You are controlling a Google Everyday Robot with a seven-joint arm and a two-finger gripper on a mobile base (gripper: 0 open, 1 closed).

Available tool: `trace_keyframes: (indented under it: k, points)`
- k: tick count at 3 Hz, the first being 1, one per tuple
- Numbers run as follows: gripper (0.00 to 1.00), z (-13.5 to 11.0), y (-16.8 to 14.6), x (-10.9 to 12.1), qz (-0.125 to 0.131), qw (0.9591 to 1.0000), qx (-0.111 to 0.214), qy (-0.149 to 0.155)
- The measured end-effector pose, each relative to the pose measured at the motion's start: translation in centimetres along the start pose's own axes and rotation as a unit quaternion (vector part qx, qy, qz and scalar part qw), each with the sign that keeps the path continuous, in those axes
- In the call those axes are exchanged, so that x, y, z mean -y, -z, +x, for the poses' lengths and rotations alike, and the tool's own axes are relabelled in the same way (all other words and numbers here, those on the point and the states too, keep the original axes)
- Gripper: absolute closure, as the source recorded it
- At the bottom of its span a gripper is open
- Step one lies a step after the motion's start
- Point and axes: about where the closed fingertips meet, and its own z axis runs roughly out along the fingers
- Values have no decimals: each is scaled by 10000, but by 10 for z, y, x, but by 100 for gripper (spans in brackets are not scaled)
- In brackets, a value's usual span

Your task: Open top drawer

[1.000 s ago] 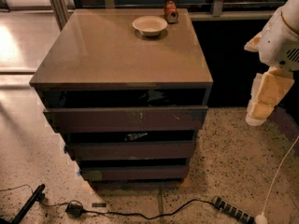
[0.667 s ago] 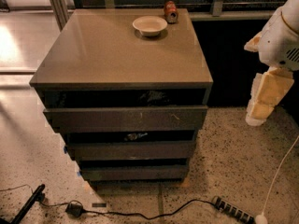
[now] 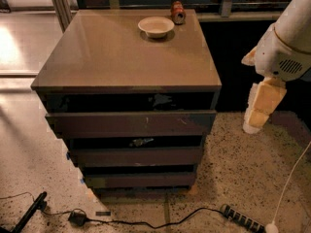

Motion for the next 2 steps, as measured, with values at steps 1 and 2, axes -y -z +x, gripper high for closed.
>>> trace_keyframes:
  k: [1, 2]
  points:
    - [0, 0, -40, 8, -525, 9986, 54, -47]
    - [0, -1, -68, 14, -850, 9964, 17, -48]
